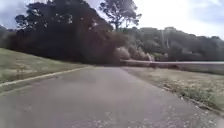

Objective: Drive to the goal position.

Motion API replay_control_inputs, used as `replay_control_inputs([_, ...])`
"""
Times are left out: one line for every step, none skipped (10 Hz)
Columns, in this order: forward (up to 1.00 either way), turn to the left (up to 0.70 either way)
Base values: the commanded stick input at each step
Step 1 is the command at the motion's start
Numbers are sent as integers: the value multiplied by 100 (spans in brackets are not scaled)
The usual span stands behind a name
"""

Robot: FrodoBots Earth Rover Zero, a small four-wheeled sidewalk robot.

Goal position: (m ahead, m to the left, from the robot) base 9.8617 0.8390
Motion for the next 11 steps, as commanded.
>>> replay_control_inputs([70, 0])
replay_control_inputs([70, 0])
replay_control_inputs([70, 0])
replay_control_inputs([70, 0])
replay_control_inputs([70, 0])
replay_control_inputs([70, 0])
replay_control_inputs([70, 0])
replay_control_inputs([70, 0])
replay_control_inputs([70, 0])
replay_control_inputs([70, 0])
replay_control_inputs([70, 0])
